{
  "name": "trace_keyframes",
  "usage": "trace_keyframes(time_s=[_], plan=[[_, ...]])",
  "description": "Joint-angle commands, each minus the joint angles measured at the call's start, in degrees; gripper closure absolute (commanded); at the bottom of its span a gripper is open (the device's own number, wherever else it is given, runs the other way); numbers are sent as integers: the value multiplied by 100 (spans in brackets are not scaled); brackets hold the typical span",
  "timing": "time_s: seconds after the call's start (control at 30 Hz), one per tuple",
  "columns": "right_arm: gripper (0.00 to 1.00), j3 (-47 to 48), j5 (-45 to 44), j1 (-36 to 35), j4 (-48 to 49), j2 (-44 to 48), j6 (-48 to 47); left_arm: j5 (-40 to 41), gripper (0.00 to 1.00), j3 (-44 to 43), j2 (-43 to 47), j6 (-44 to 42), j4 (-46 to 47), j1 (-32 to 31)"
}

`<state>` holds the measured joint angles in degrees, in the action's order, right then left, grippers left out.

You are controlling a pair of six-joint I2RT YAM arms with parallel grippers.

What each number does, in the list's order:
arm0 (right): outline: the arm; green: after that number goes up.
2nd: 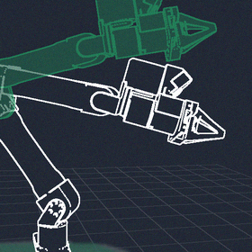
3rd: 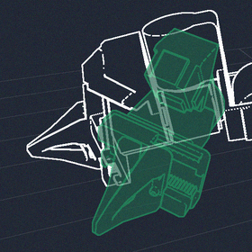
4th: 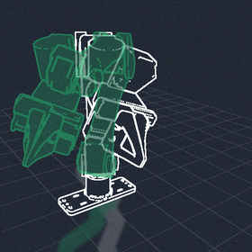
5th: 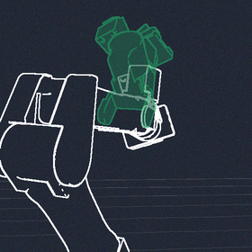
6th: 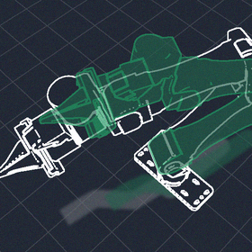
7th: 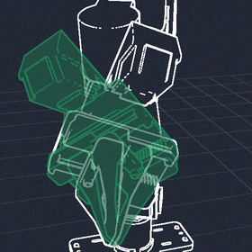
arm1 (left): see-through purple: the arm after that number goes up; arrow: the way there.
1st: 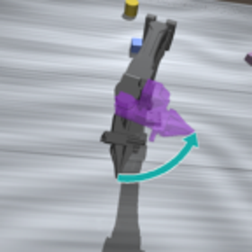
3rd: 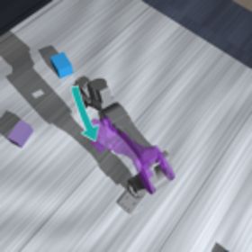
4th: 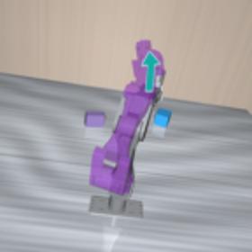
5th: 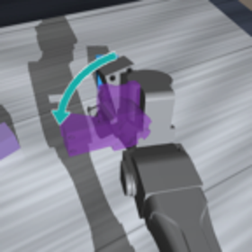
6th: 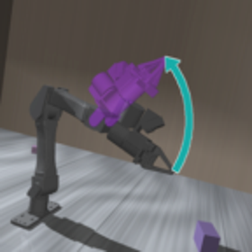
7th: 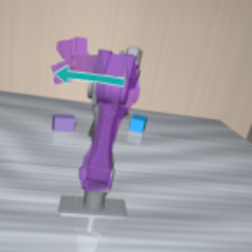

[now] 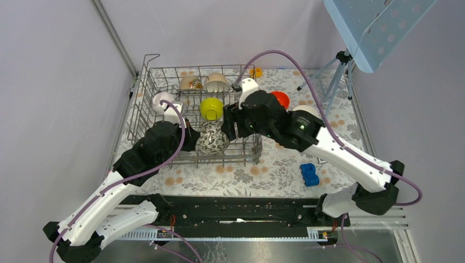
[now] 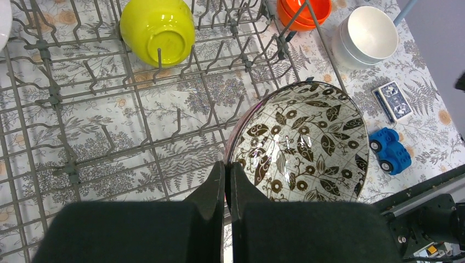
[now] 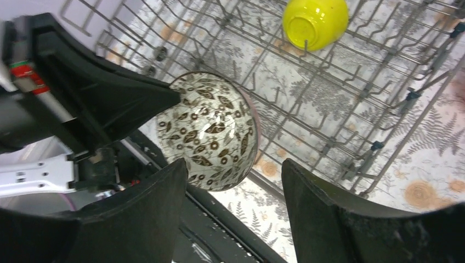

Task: Unload the bowls from the dish rack
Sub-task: Place the bowl at the center of the board.

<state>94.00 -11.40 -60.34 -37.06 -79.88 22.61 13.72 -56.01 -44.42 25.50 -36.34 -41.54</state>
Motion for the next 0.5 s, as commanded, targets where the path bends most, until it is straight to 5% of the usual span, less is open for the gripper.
trace_keyframes(time_s=[0.0, 0.47], plan=[[32, 671, -423, -89, -845, -508, -410, 123, 100, -252, 138, -27, 266, -1], [45, 1000, -520, -123, -1088, -1134, -557, -349, 100, -316, 192, 306, 171, -3]])
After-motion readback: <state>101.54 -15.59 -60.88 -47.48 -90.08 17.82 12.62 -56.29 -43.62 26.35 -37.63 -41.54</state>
